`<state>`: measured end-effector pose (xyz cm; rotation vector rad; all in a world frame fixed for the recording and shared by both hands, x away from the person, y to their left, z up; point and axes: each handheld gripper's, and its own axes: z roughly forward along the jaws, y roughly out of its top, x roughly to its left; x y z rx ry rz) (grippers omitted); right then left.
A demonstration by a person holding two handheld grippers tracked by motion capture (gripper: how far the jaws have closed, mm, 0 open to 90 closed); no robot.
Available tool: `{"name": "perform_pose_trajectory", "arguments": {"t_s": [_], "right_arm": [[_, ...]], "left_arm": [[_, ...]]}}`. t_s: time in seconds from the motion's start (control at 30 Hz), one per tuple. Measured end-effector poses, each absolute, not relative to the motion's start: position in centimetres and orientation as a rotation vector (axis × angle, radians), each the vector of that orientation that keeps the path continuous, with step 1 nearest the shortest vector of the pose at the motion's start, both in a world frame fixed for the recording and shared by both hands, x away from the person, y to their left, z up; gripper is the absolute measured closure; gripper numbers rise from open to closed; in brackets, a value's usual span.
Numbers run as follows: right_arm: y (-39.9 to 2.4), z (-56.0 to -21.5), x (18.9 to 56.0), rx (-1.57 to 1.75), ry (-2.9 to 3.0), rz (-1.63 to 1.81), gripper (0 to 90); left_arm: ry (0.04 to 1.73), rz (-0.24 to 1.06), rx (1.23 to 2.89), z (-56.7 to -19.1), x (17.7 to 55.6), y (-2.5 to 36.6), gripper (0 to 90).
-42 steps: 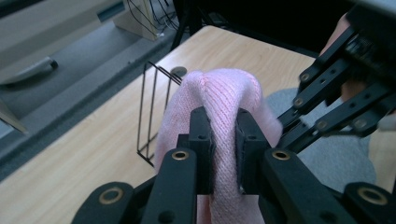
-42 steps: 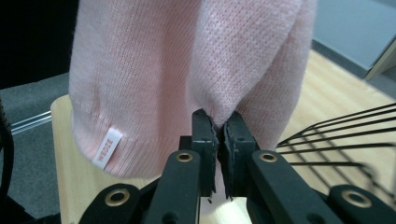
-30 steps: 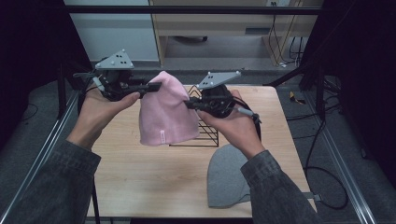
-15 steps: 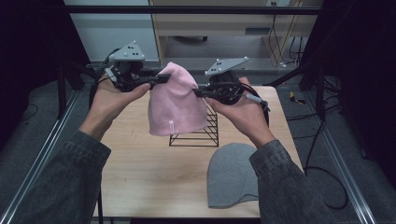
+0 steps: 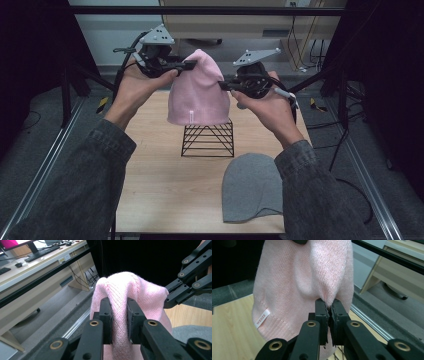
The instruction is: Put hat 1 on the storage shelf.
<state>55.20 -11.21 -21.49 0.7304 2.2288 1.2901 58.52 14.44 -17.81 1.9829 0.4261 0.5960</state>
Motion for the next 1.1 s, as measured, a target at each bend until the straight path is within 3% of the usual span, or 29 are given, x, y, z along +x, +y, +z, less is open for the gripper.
{"name": "perform_pose_trajectory", "arguments": {"t_s": [0.63, 1.1], "right_arm": [[-11.6, -24.9, 58.6, 0.816, 2.234, 1.218, 85.4], [-11.6, -26.8, 59.9, 0.830, 2.235, 1.200, 85.4]], "left_arm": [[0.436, 0.561, 2.019, -21.9, 63.0, 13.3, 75.4], [0.412, 0.591, 2.010, -24.2, 63.8, 13.1, 75.4]]}}
